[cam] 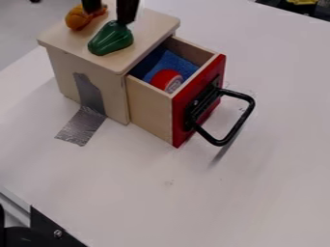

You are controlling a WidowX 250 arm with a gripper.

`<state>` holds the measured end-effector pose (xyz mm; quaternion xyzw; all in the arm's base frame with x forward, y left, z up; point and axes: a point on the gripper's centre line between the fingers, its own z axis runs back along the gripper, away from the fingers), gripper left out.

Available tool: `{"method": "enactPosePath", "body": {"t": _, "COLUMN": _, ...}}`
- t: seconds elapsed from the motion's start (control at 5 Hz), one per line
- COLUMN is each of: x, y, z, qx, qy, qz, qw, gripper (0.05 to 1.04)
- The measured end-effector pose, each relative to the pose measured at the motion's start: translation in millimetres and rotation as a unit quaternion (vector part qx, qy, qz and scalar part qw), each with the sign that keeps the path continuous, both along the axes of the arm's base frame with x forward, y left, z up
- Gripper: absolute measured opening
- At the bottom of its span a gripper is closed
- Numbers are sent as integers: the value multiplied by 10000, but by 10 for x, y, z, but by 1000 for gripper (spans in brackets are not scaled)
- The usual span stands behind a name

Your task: Moved the green object and put it on the table

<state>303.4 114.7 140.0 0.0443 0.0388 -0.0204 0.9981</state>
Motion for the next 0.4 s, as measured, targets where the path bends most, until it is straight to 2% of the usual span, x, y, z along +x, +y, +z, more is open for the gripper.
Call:
{"method": "enactPosePath", "body": {"t": 0.2, "x": -93, "y": -82, "z": -124, "qx": 61, "qy": 145, "qz": -154, "qw": 9998, "gripper": 997}}
{"method": "enactPosePath", "body": {"t": 0.4, "x": -170, "y": -5, "z": -218, "qx": 277, "qy": 310, "qz": -180, "qw": 9990, "gripper": 998}}
